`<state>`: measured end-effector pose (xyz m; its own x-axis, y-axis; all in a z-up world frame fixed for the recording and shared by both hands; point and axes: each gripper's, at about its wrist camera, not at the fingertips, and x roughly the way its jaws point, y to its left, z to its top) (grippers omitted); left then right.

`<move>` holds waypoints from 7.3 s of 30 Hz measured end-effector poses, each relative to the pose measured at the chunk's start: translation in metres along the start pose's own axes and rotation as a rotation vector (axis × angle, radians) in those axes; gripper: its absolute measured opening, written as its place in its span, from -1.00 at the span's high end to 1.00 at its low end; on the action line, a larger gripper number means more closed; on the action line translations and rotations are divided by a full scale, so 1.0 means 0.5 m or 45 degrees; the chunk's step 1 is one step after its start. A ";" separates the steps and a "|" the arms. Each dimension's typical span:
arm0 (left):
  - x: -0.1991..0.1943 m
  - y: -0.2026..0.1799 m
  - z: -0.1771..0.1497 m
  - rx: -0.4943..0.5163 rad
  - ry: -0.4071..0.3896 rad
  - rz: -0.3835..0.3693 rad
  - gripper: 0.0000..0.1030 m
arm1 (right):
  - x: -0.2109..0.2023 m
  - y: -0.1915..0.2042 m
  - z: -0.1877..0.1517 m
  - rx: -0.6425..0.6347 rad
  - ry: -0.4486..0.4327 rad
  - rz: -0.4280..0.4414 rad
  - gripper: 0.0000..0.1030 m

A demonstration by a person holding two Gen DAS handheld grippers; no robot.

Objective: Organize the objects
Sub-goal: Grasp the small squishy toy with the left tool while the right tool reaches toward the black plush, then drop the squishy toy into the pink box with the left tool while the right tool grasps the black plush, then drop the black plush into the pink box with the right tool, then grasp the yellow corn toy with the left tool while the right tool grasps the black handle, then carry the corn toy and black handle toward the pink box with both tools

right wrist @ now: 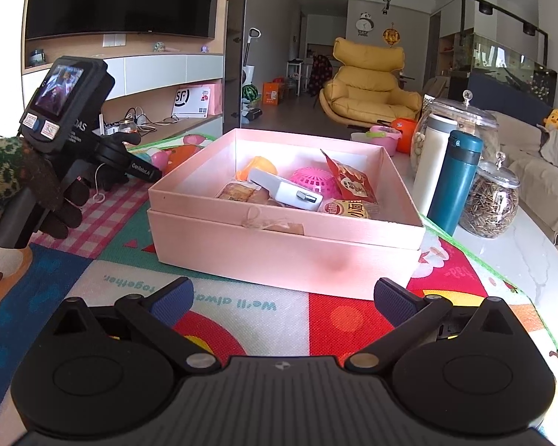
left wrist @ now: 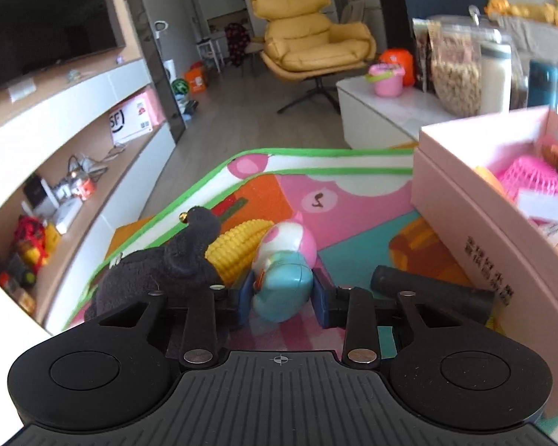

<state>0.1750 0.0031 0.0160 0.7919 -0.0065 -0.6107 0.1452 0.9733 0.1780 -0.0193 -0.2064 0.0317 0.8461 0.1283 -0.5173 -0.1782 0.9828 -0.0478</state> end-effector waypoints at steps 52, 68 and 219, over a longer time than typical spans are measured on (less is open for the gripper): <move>-0.366 0.102 -0.284 -0.298 -0.032 -0.411 0.34 | 0.065 0.295 0.256 -0.267 0.266 0.489 -0.55; -0.381 -0.104 -0.056 -0.080 -0.240 -0.495 0.34 | -0.197 -0.029 0.075 -0.114 0.036 0.144 -0.55; -0.243 0.149 -0.257 -0.404 -0.053 -0.338 0.31 | 0.212 0.336 0.205 -0.333 0.733 0.498 0.62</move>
<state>0.0132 0.1059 0.0044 0.7758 -0.2696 -0.5705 0.1625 0.9590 -0.2323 0.0921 -0.0141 0.0564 0.3121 0.3018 -0.9008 -0.5871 0.8067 0.0669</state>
